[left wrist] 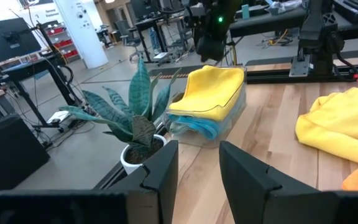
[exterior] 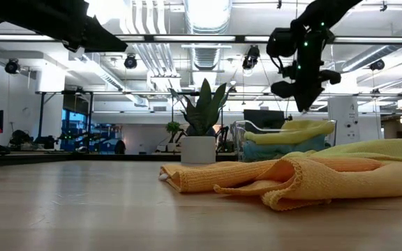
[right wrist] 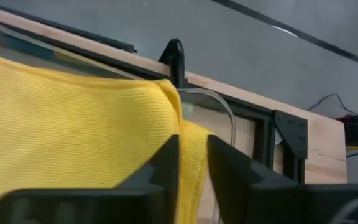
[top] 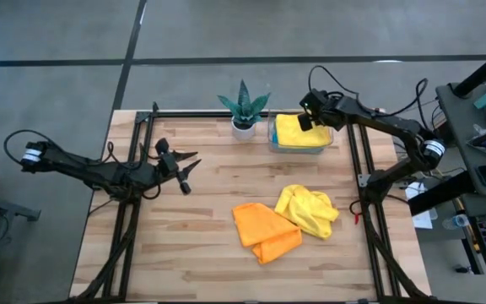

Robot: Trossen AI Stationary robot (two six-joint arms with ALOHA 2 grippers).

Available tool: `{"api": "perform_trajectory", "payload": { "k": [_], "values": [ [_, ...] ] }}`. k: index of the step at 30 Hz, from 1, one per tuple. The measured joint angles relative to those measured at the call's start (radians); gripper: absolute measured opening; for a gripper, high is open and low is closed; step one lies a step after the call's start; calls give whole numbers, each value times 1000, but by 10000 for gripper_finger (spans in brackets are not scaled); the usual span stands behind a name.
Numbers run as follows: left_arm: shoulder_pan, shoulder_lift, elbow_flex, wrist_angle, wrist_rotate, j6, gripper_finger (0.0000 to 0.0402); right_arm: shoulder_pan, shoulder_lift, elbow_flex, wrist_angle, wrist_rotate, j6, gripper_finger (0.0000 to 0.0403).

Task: Fold microfiber towels
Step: Put the left yellow microfiber towel into the transparent bin

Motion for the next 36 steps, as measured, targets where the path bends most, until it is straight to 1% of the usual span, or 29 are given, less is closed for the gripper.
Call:
{"api": "perform_trajectory", "payload": {
  "k": [3,5,8,12,18,20,27,29,33,36],
  "values": [
    [0,5,0,0,1,0,102,0,16,-20,20,-14,8,23],
    [0,11,0,0,2,0,102,0,30,-32,37,-44,24,15],
    [0,24,0,0,2,0,102,-1,60,-53,43,-54,37,10],
    [0,39,0,1,2,1,102,-5,112,-77,80,-38,33,9],
    [0,42,0,3,2,1,102,-5,179,-66,80,-36,14,9],
    [0,39,1,5,2,1,102,-5,176,-52,77,-36,1,9],
    [0,38,2,6,1,2,102,-5,99,-1,54,-34,-8,8],
    [0,38,2,5,-1,2,102,-5,93,-2,66,-26,-12,8],
    [0,38,2,5,-1,2,102,-6,105,-32,78,50,-12,8],
    [0,38,2,4,-1,2,102,-6,133,-66,109,60,-11,8]
  ]
}}
